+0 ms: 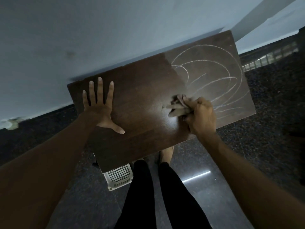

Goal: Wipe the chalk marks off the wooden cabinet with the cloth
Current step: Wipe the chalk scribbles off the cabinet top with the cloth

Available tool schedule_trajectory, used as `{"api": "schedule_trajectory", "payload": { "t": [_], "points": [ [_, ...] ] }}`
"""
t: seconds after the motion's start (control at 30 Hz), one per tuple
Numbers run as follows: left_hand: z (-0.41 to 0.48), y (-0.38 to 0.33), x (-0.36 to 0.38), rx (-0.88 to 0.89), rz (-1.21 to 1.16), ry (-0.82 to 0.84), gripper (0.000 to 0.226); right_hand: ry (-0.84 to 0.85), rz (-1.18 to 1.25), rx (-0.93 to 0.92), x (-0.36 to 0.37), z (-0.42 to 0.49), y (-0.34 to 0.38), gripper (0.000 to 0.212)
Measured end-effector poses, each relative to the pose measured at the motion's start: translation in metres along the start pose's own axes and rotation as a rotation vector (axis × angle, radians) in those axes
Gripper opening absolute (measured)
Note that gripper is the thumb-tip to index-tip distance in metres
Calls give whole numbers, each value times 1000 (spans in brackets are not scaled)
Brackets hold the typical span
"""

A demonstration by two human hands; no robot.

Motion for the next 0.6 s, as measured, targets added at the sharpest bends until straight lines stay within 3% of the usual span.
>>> {"api": "schedule_trajectory", "payload": {
  "t": [0.17, 0.27, 0.43, 0.6],
  "points": [
    [-2, 1, 1, 25, -6, -32, 179, -94, 35, 66, -2, 22, 10, 47],
    [0, 2, 3, 32, 0, -45, 181, -68, 116, 122, 6, -1, 10, 44],
    [1, 1, 1, 39, 12, -68, 183, 107, 92, -43, 39, -98, 12, 55],
    [1, 2, 2, 48, 9, -56, 182, 100, -6, -157, 35, -115, -18, 62]
  ]
}}
Point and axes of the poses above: each hand's wrist, its own z-axis towards the middle knuckle, its own x-axis out of the palm, y = z × x, the point moved 6 cm from there along z, towards the middle knuckle, and after that the axes turned 14 degrees about x, right-handed, at the moved point
